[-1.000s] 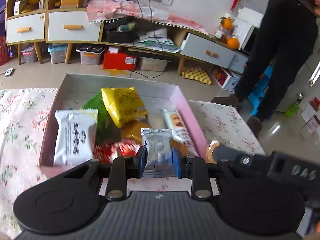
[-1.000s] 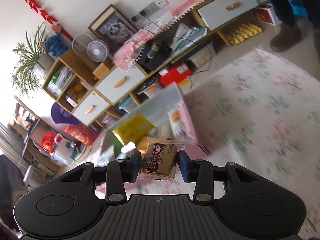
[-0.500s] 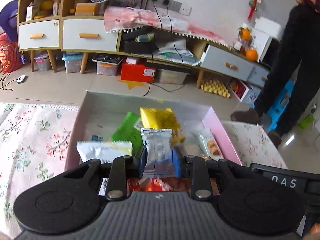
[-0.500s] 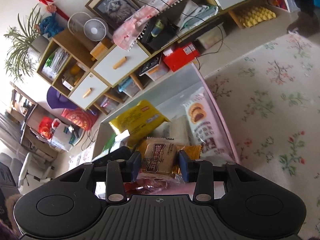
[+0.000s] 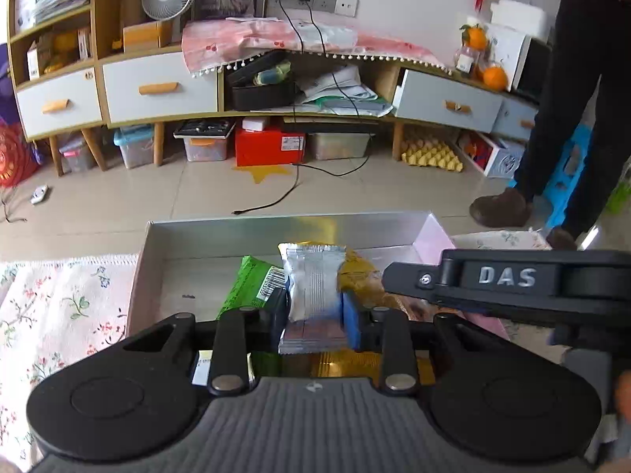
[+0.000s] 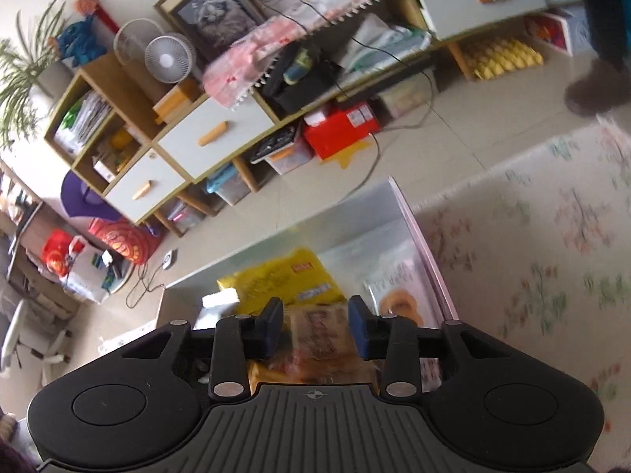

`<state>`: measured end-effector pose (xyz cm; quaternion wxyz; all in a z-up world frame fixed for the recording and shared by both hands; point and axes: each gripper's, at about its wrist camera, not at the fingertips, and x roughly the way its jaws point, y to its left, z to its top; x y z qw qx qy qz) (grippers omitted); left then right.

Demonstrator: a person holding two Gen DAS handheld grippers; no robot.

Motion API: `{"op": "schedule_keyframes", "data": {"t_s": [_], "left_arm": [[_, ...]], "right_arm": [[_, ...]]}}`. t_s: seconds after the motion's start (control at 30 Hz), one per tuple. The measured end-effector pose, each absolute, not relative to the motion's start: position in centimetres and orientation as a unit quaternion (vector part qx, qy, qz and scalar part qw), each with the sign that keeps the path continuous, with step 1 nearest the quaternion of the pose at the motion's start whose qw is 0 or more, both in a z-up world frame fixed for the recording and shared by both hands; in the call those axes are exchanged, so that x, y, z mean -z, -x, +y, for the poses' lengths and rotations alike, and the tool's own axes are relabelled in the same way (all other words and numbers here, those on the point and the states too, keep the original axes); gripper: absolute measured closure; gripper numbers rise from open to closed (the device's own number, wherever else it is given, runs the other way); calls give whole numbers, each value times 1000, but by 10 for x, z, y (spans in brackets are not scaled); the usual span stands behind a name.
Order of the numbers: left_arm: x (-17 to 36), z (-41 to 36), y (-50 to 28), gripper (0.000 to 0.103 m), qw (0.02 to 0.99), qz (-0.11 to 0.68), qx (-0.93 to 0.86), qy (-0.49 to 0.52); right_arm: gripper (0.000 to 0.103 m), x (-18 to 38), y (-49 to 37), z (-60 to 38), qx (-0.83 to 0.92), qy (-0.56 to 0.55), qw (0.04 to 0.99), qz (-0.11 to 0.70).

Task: Organize snacks
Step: 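Carry both packets over the pink box and open both grippers, then move both grippers back to the two remaining packets on the cloth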

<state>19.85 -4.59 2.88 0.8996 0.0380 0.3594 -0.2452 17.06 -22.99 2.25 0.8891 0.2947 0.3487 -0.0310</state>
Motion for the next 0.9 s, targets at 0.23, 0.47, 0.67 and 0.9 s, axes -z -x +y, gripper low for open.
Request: {"op": "schedule_keyframes", "data": {"t_s": [0.23, 0.47, 0.67, 0.9], "left_arm": [[-40, -17, -190, 65, 902, 361, 236, 24], [-59, 14, -148, 48, 903, 373, 197, 77], [-60, 22, -91, 38, 901, 396, 159, 75], [-51, 17, -38, 37, 889, 414, 191, 35]], "right_arm": [[55, -32, -124, -249, 42, -334, 888, 312], [47, -28, -55, -265, 53, -383, 867, 315], [32, -39, -4, -256, 58, -367, 868, 329], [27, -34, 52, -220, 51, -298, 876, 376]]}}
